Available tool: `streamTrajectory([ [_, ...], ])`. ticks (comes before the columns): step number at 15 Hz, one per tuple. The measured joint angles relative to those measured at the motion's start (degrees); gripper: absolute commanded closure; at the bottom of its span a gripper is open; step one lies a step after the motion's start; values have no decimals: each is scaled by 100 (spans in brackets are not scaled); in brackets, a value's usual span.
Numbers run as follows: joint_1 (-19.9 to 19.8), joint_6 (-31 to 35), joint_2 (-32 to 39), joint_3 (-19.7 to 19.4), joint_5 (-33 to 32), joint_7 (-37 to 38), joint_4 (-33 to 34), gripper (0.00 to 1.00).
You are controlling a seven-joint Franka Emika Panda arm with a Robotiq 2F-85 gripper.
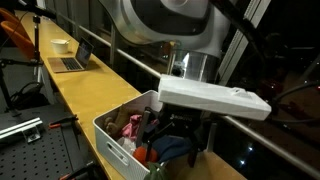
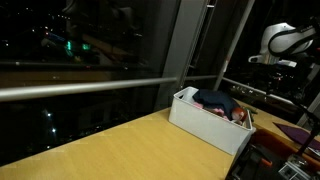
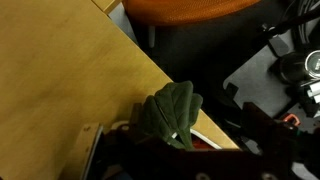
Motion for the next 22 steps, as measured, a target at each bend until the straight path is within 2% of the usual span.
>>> streamTrajectory([
  [4, 10, 26, 437, 175, 48, -328, 25, 0],
  [9, 48, 19, 1093, 421, 50, -373, 292, 0],
  [16, -4, 12, 1599, 345, -591, -413, 351, 0],
  [17, -6, 12, 1636, 337, -660, -415, 324, 19],
  [19, -5, 12, 1695, 337, -721, -421, 295, 32],
  [22, -9, 12, 1722, 336, -722, -433, 295, 58],
])
